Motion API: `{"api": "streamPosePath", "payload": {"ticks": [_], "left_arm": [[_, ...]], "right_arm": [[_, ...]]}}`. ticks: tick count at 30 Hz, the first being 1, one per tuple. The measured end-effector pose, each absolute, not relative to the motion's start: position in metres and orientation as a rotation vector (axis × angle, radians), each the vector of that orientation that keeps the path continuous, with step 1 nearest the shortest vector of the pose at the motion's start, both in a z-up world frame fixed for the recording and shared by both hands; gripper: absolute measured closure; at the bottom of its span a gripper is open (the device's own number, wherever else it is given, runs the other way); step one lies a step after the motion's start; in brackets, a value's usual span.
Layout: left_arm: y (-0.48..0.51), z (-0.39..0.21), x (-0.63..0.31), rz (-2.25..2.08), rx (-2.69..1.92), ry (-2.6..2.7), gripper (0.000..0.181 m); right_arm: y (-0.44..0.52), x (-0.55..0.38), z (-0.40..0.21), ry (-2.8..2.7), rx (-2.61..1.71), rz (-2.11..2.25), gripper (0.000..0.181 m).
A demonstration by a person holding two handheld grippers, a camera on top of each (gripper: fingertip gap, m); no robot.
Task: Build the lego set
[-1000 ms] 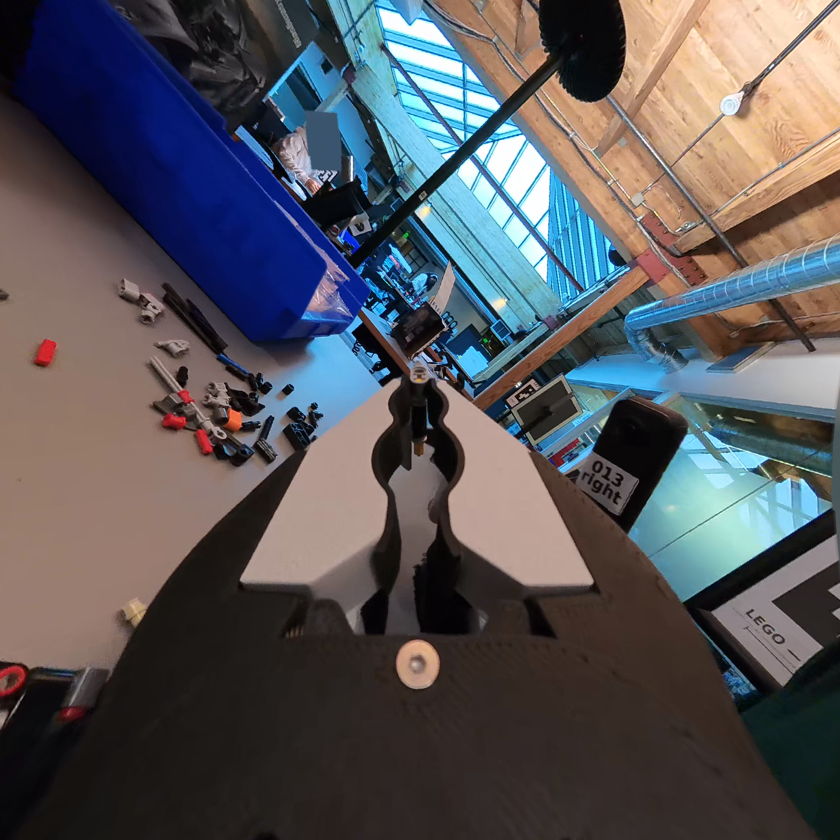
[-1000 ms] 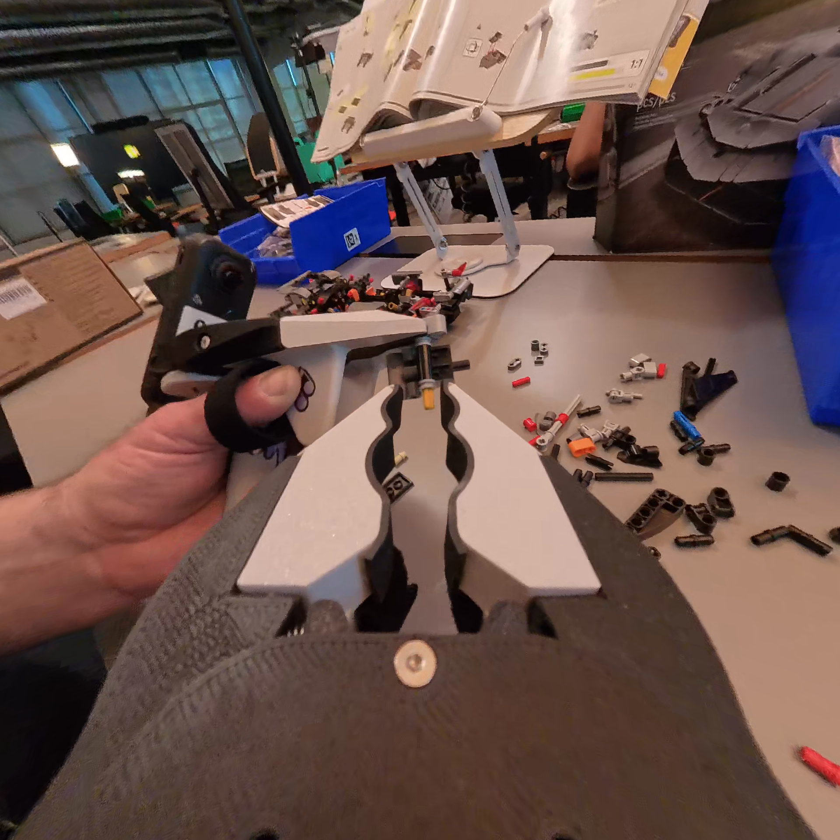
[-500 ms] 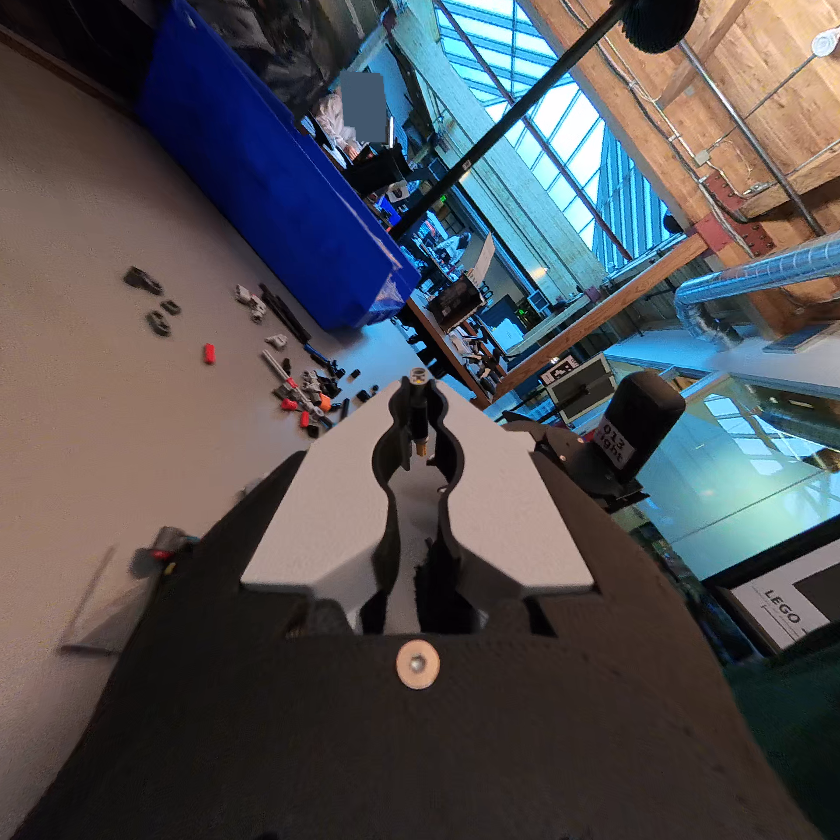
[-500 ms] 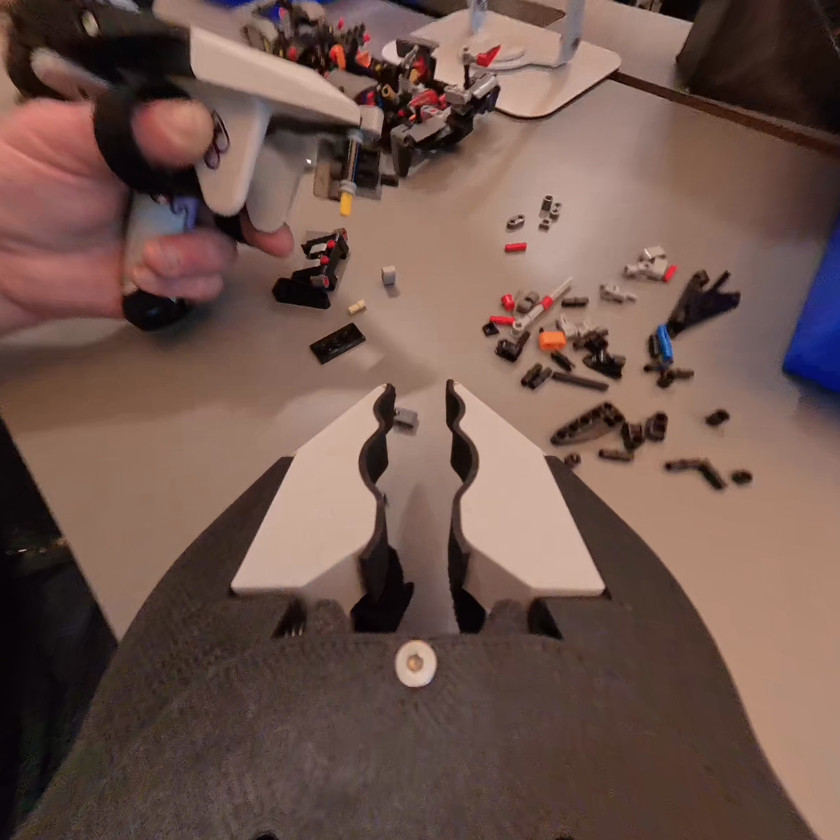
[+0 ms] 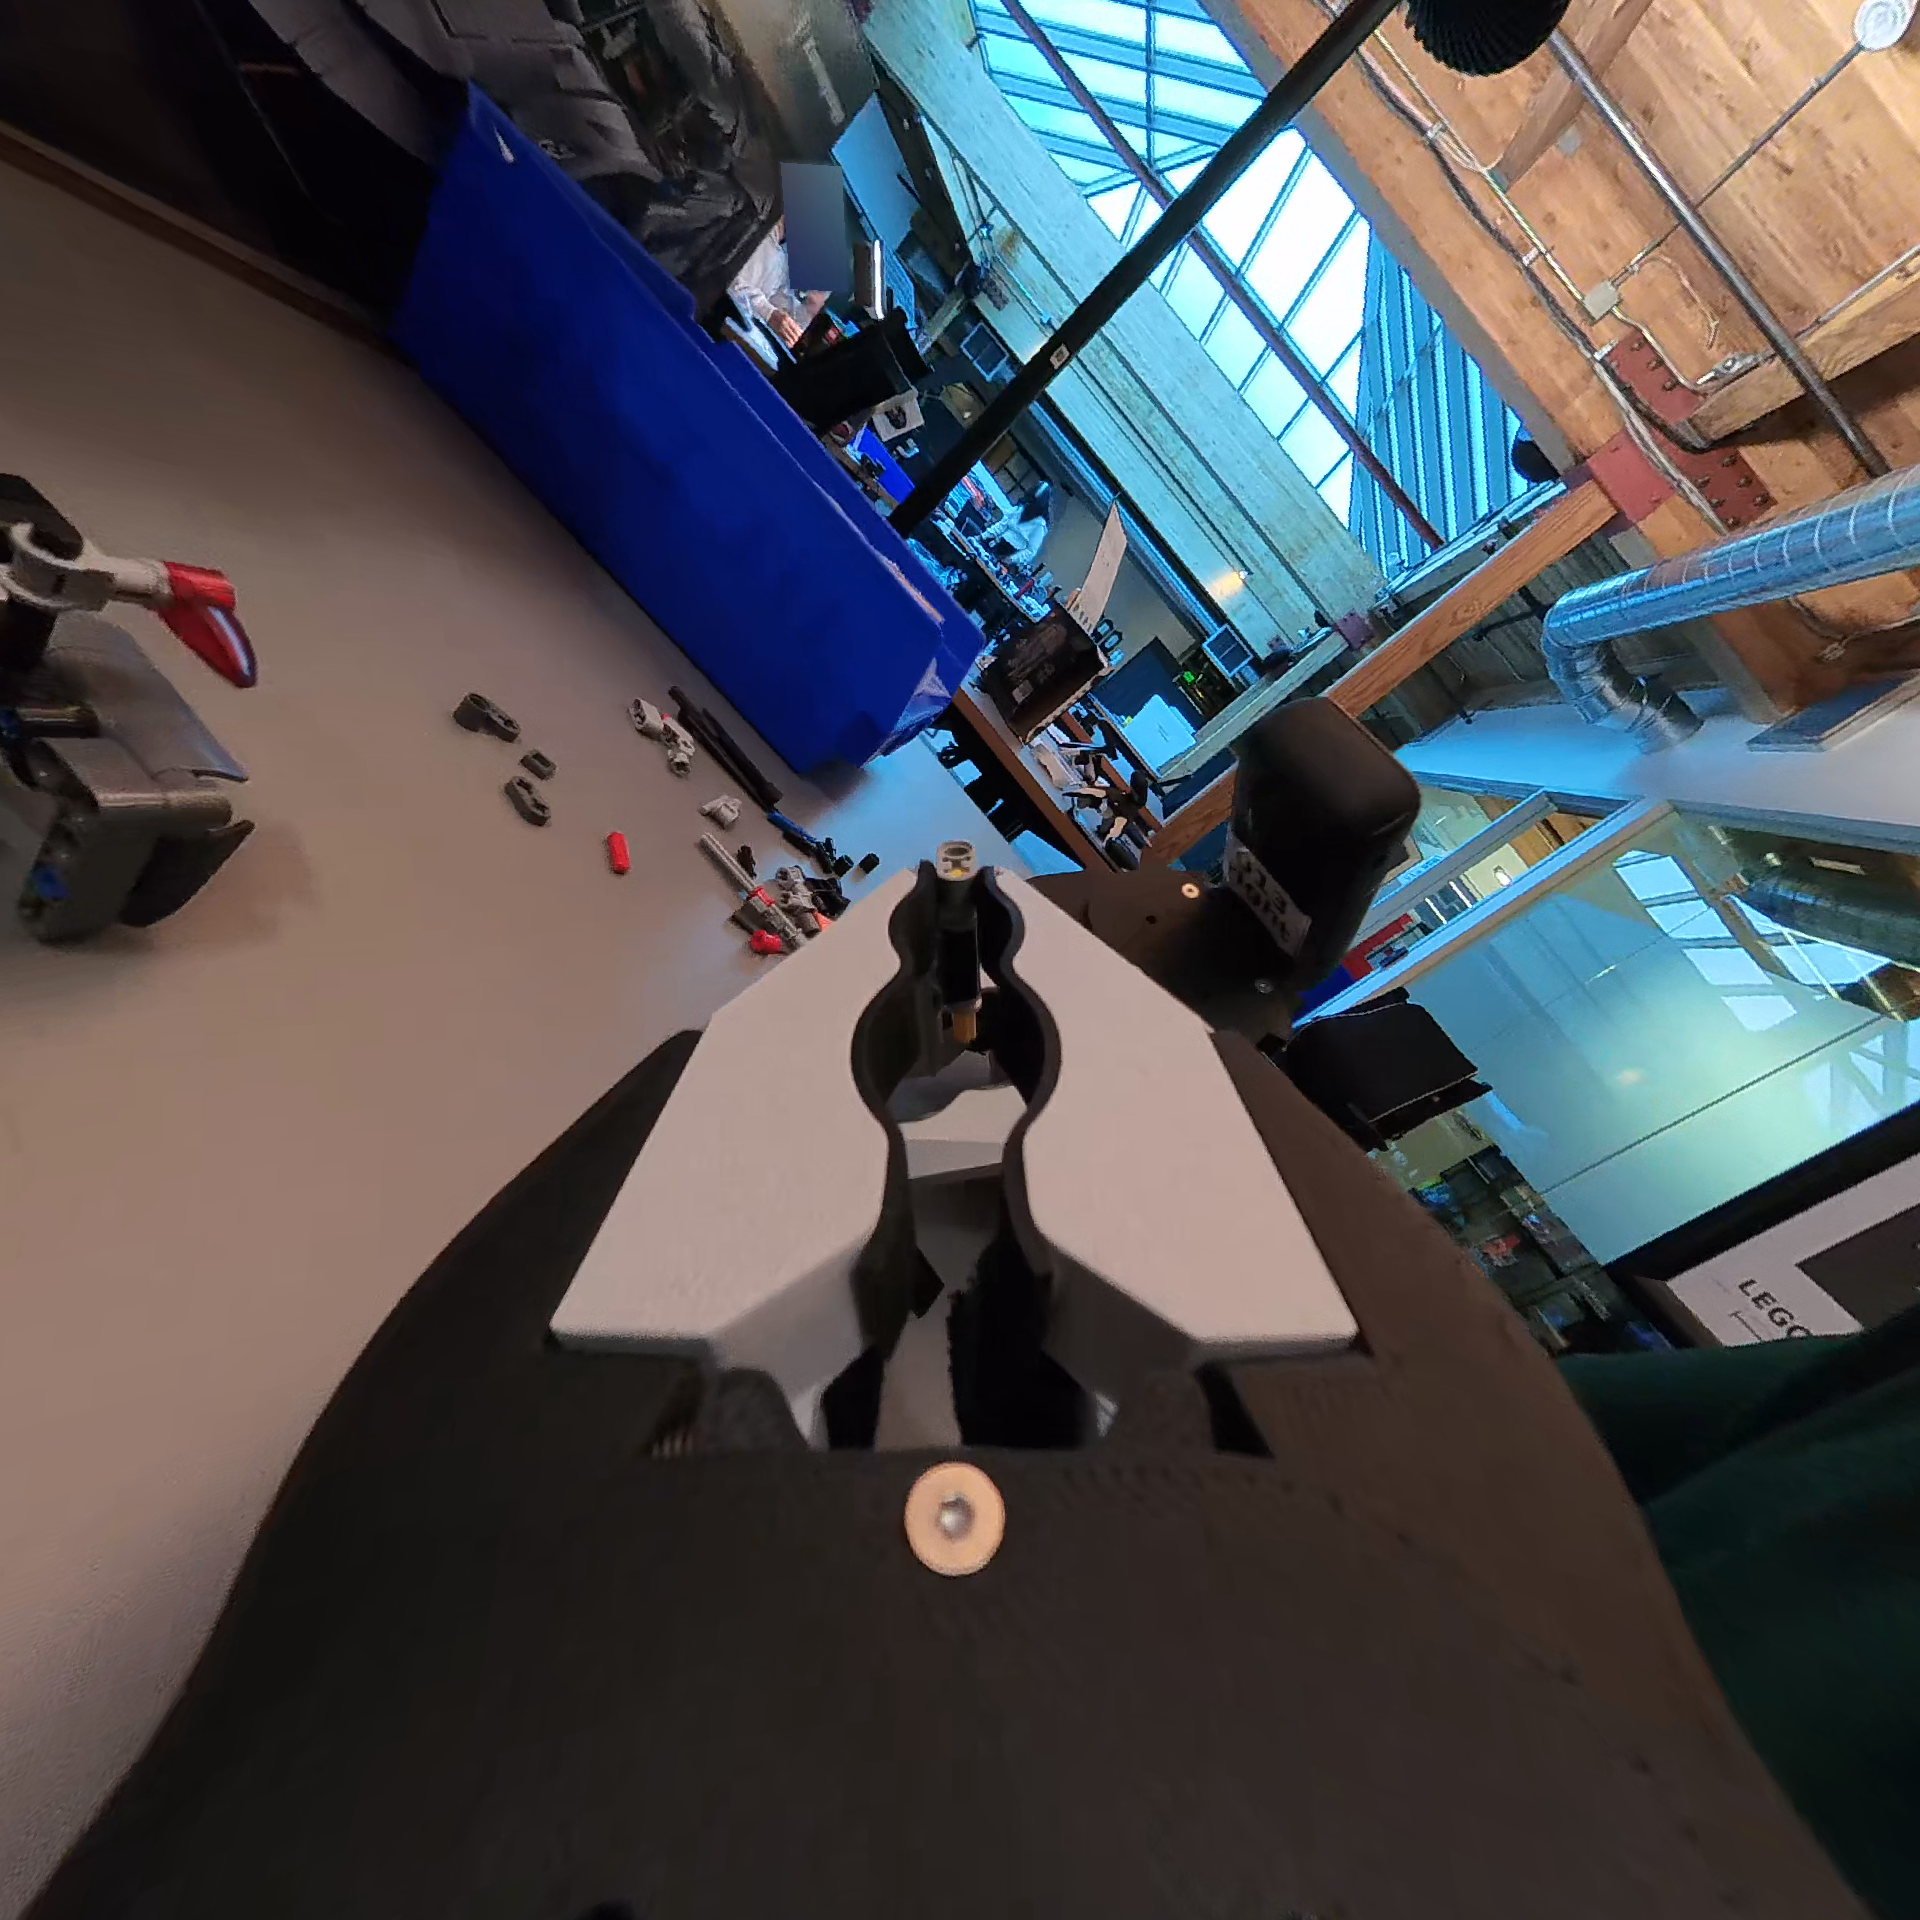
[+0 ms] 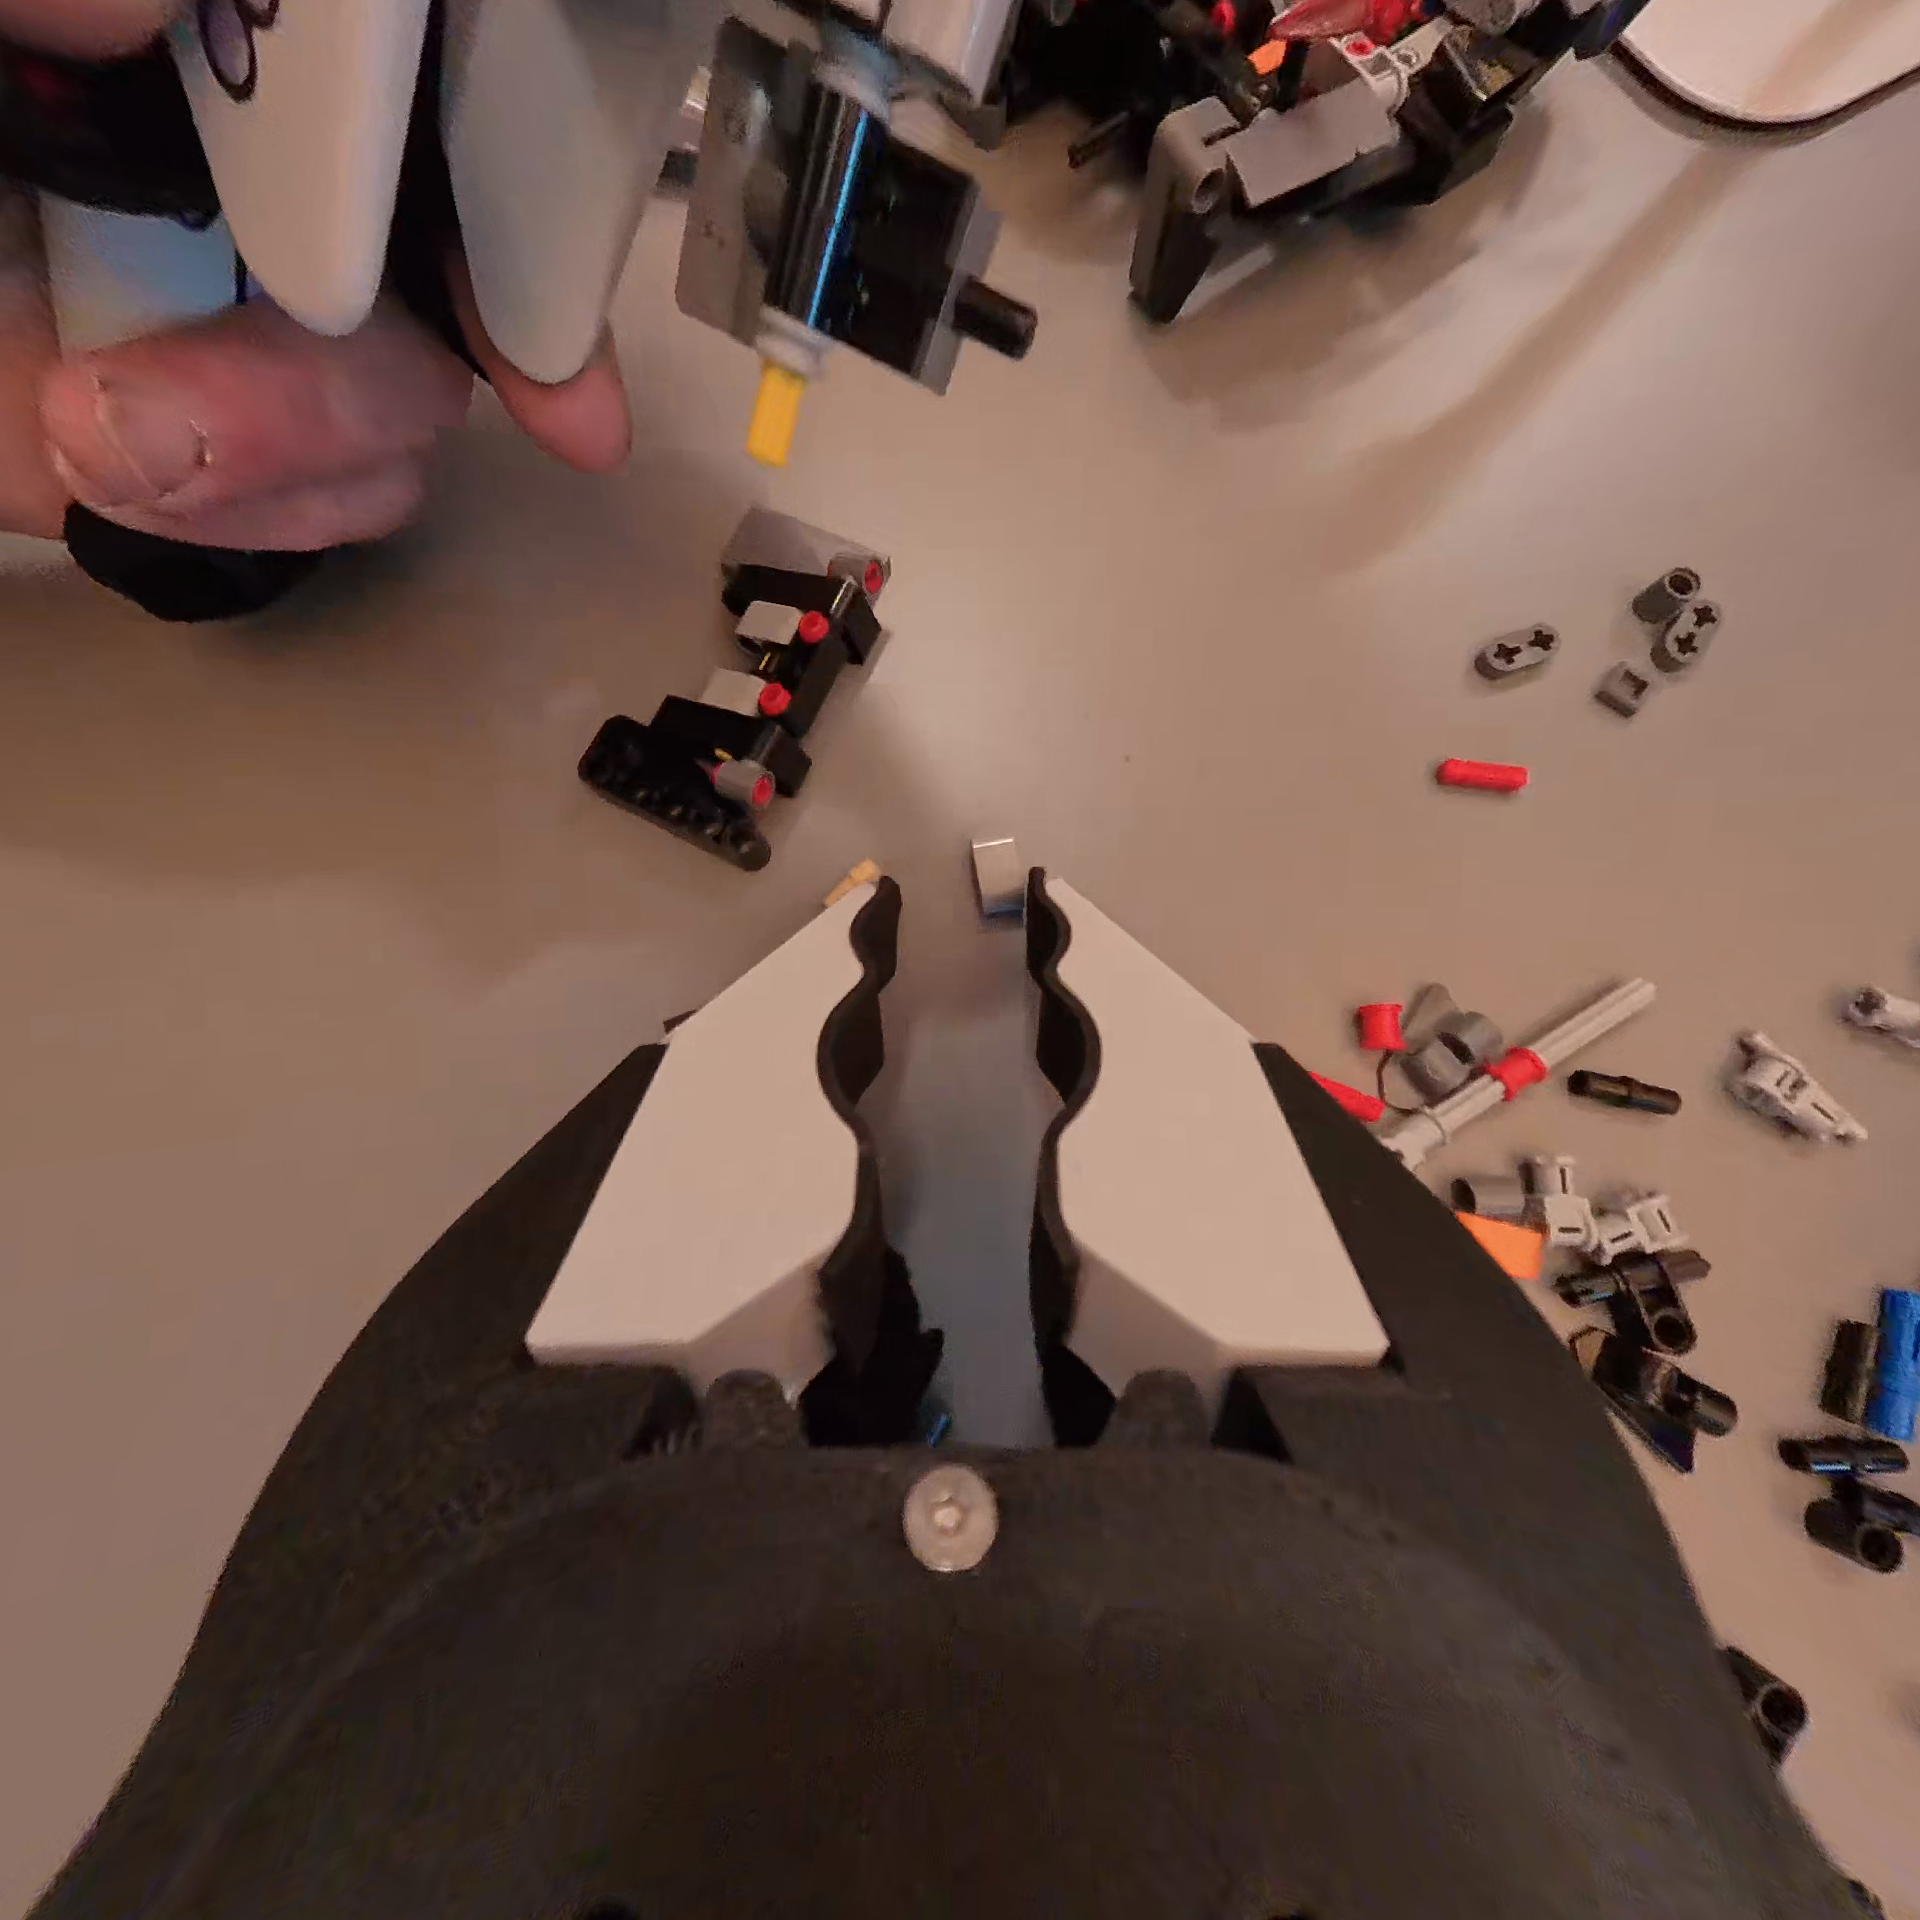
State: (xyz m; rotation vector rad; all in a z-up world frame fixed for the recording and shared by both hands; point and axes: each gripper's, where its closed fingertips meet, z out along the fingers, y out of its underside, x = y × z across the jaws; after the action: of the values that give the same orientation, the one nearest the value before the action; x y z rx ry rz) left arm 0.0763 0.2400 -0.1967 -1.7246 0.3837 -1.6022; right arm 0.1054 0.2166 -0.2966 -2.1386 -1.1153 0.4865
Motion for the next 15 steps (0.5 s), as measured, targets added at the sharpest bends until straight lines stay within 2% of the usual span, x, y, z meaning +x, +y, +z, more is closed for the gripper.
{"api": "streamPosePath", "payload": {"ticks": [5, 10, 15], "left_arm": [[0.242, -0.201, 0.078, -1.647, -1.733, 0.397, 0.176], [0.241, -0.2, 0.077, -1.661, -1.722, 0.41, 0.176], [0.239, -0.2, 0.079, -1.649, -1.718, 0.44, 0.176]], "right_arm": [[0.22, 0.107, -0.297, -1.107, -2.173, 0.489, 0.175], [0.211, 0.116, -0.294, -1.16, -2.196, 0.398, 0.175], [0.19, 0.159, -0.296, -1.26, -2.19, 0.009, 0.175]]}}
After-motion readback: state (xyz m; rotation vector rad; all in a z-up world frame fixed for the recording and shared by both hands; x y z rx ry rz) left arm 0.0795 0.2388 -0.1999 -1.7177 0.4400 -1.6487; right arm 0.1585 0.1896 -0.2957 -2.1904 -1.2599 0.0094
